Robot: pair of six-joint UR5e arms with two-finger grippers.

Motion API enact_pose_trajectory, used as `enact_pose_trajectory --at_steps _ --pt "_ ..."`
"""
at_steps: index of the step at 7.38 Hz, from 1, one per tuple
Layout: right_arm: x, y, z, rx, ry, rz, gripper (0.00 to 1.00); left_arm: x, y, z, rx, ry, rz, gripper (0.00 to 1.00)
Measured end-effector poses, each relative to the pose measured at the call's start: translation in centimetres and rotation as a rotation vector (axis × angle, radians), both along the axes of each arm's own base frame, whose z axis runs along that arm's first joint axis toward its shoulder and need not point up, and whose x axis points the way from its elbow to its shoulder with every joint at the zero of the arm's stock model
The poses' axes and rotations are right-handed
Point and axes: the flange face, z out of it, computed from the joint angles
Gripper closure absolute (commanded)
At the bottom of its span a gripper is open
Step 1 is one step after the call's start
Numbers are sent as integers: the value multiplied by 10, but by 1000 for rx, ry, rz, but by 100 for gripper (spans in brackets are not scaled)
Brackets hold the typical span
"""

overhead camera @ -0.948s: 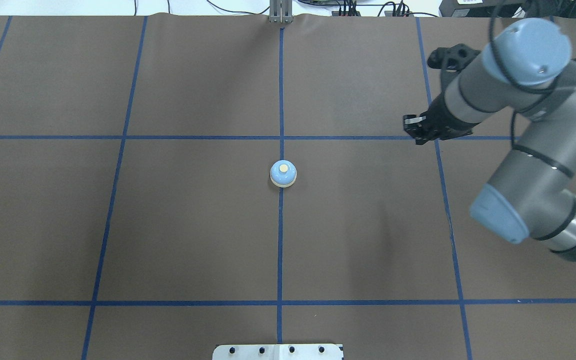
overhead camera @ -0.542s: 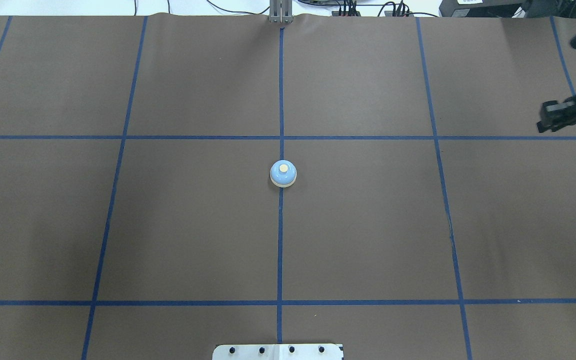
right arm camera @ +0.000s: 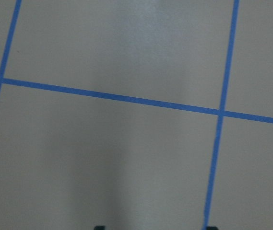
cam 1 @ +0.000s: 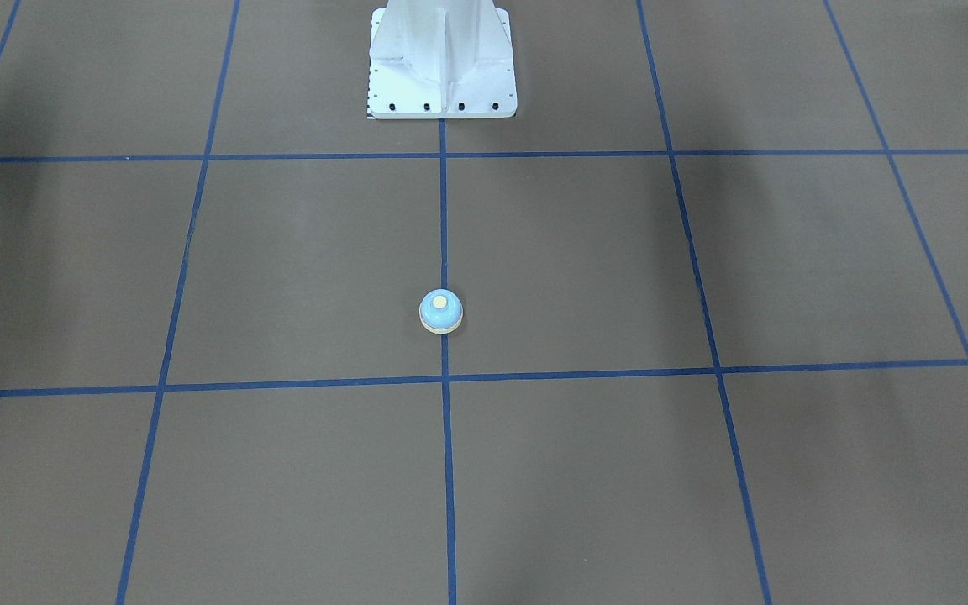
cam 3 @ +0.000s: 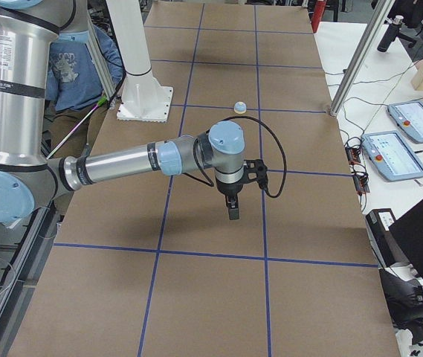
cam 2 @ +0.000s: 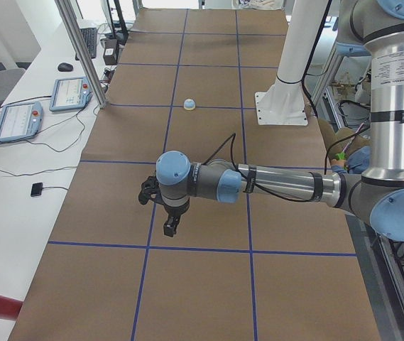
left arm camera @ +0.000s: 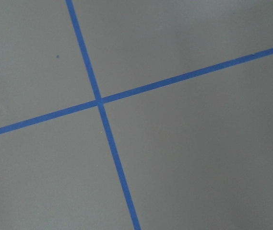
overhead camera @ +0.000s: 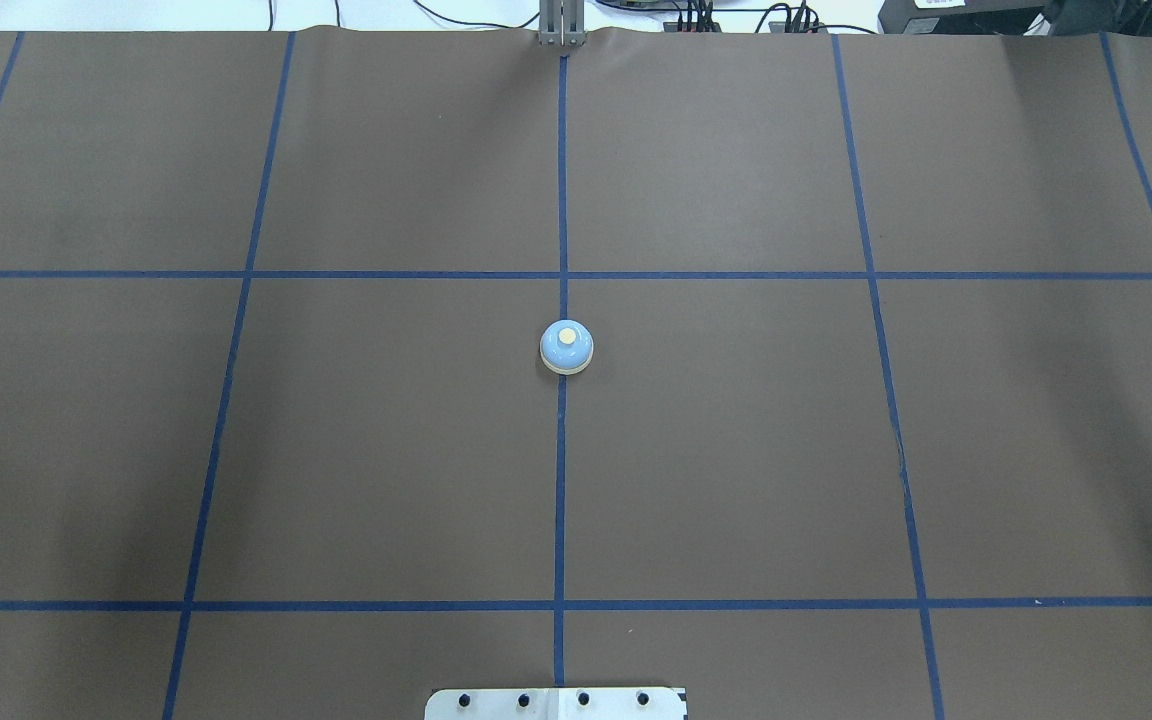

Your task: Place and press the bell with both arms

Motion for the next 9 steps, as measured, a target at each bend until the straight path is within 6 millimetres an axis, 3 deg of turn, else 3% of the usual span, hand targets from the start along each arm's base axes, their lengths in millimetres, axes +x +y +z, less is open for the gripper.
enact_pose_trajectory --at_steps 2,9 --pt "9 0 14 -15 0 5 0 -7 5 7 -17 -5 -16 1" --pt "9 -6 27 -50 6 15 0 -9 5 8 -101 -12 -49 1"
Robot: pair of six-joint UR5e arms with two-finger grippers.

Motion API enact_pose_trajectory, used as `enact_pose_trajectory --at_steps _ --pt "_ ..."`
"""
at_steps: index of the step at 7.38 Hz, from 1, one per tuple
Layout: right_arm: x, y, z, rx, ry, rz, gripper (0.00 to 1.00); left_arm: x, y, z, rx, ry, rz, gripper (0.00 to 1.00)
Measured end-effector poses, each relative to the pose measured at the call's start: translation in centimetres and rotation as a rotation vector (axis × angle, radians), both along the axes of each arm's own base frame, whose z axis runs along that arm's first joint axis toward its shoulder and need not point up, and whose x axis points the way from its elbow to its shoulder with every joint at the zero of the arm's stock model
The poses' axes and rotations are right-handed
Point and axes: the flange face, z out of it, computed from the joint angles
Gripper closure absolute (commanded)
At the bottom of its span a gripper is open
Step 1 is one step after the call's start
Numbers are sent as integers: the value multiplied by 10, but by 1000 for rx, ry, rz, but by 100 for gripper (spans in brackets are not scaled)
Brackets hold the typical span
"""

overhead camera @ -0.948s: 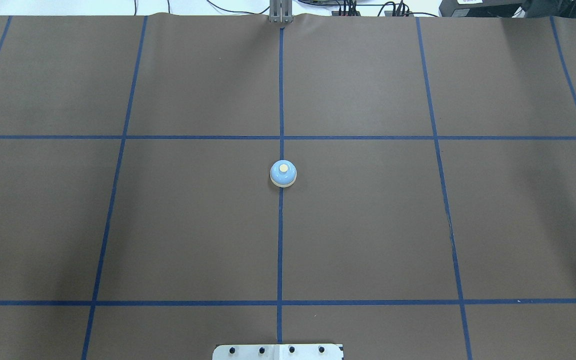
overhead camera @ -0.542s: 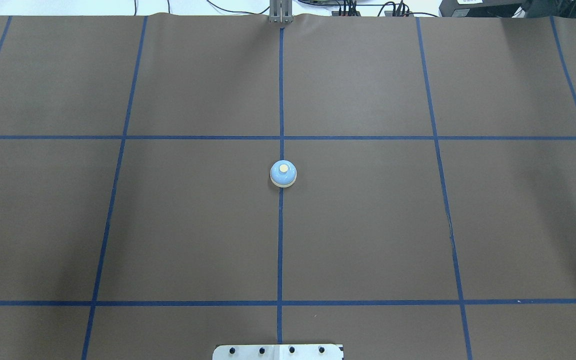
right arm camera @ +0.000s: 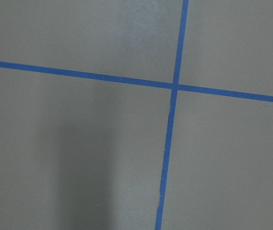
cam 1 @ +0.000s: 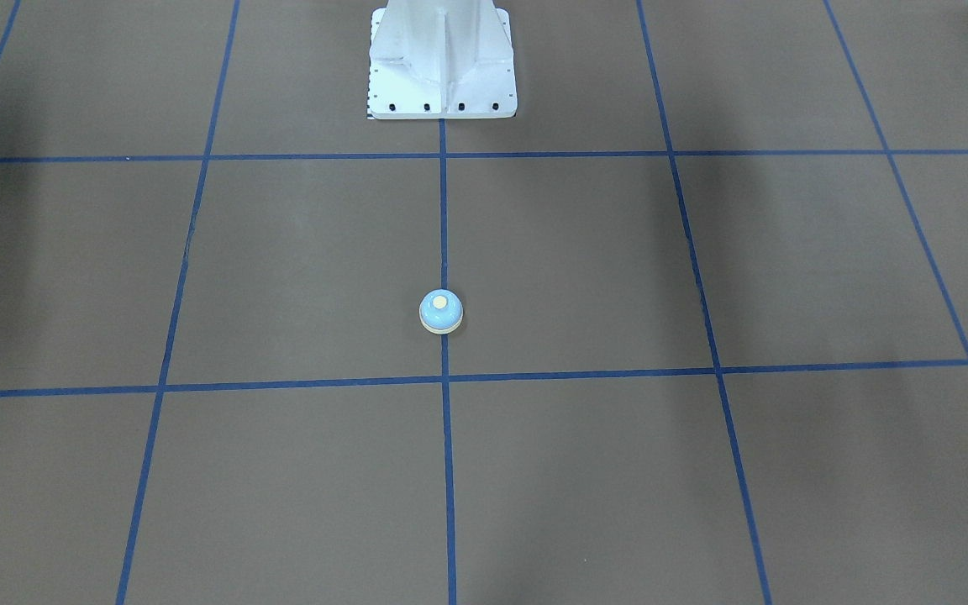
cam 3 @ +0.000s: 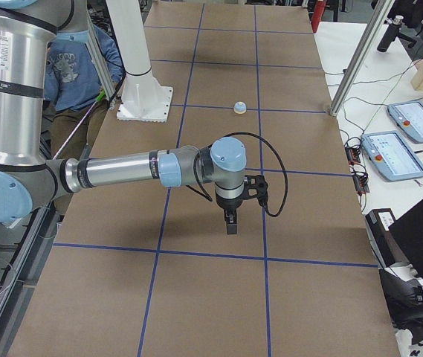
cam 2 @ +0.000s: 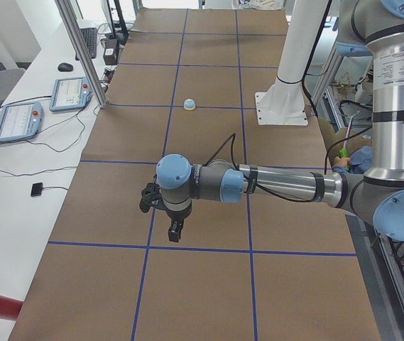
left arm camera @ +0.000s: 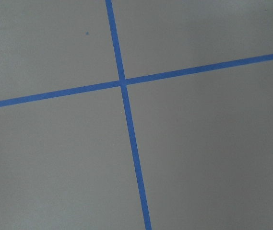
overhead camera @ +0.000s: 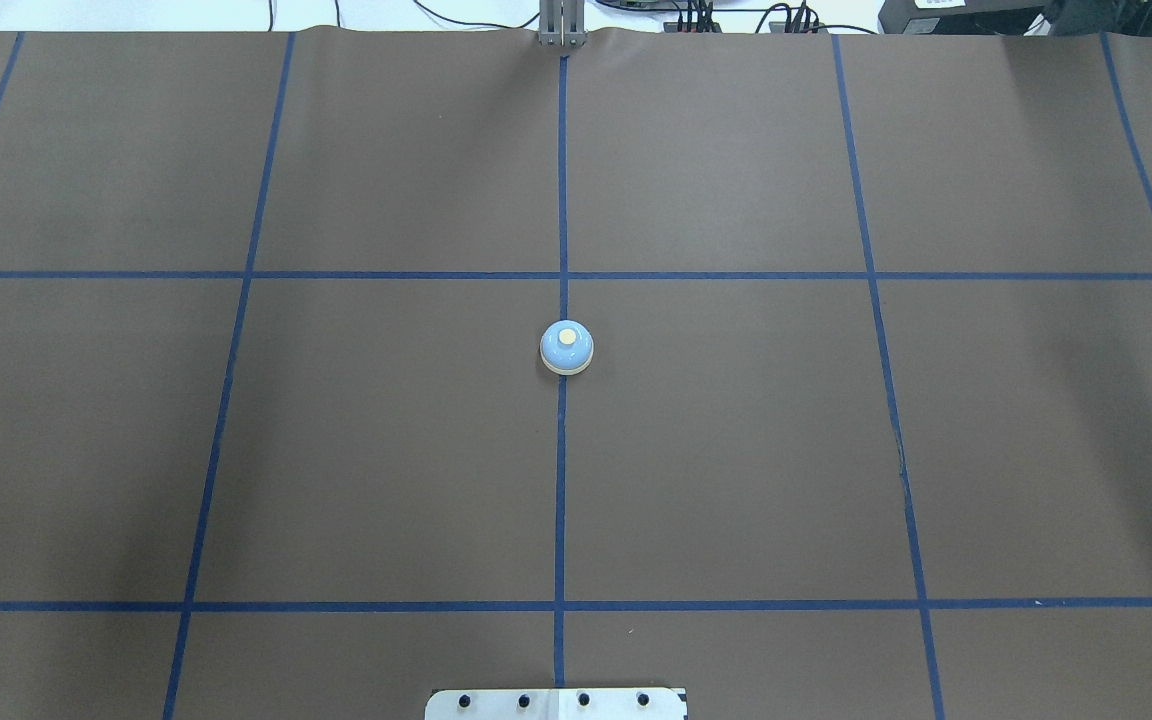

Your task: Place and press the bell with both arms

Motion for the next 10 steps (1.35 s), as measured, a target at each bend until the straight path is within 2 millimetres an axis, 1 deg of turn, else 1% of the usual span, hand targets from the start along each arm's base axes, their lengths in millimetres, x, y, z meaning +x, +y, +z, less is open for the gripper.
enact_pose_trajectory --at_steps 2,4,6,10 --pt "-1 -2 -1 0 -3 1 0 -1 4 3 -5 -3 0 0" --pt "-1 0 -2 -1 -11 0 0 -1 4 0 1 -2 -2 0" --pt "-4 3 -2 -9 -59 -8 0 -1 3 -1 2 -3 -3 0" --pt "-6 -2 -15 22 -82 -12 0 -1 3 -10 22 -3 -2 0"
